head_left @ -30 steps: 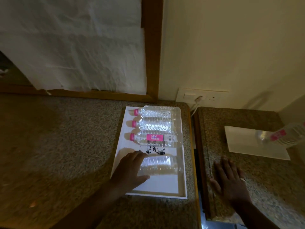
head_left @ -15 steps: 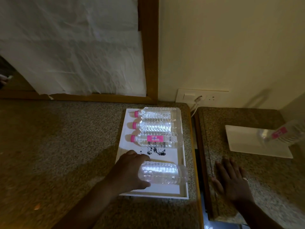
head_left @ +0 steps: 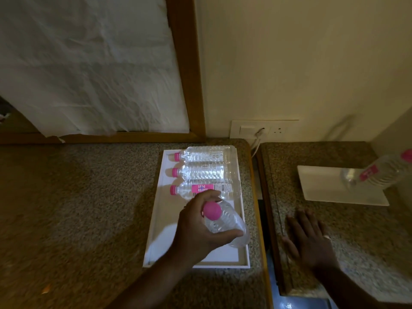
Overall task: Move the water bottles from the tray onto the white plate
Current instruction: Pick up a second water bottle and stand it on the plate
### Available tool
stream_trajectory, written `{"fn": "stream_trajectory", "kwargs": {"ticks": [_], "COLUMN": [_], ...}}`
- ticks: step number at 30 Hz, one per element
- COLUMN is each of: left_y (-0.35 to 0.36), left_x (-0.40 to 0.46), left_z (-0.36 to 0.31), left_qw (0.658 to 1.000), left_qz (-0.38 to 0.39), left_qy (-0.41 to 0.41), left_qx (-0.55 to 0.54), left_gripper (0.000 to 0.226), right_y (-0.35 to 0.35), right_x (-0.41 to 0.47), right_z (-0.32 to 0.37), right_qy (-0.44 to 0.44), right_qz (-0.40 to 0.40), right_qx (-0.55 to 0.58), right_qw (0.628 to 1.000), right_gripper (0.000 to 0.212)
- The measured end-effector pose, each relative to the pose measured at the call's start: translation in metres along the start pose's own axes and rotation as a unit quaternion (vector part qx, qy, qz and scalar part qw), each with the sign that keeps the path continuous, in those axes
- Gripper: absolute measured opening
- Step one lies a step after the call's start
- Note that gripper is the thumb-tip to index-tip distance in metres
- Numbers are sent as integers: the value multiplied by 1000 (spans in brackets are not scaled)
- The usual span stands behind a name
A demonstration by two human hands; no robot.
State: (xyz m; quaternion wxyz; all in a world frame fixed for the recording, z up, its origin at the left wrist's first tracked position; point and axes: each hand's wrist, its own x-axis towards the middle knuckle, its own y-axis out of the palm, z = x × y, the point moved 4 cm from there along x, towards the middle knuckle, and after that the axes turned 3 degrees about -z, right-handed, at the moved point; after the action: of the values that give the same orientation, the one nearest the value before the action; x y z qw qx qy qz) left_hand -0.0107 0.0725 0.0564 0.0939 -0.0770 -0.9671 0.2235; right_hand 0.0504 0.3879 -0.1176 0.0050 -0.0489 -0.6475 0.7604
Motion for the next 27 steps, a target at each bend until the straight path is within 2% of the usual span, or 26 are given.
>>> {"fn": "stream_trajectory", "kwargs": {"ticks": [4,8,11,16,27], "left_y": [12,17,23,31,109], "left_x": [-6,-6,-3,11,69], "left_z": [10,14,11,1,-69], "left_qw": [998,999,999,1000,995], "left_qz": [-23,6,13,12,86], "left_qy": [-40,-45,-44,-17,53], "left_qx": [-35,-26,-12,14,-12], "left_gripper": [75,86,80,66,70], "right_y": [-1,1,4,8,2], "right_x": [0,-1,-2,1,-24], "right_z": [0,-1,-3,-1,-51], "right_qy": [-2,-4,-10,-9,56], "right_qz": [-8,-5,-5,1,-3], "right_qx": [2,4,0,14,65], "right_qw": [1000,1000,1000,1000,996], "right_gripper": [79,79,76,72,80]}}
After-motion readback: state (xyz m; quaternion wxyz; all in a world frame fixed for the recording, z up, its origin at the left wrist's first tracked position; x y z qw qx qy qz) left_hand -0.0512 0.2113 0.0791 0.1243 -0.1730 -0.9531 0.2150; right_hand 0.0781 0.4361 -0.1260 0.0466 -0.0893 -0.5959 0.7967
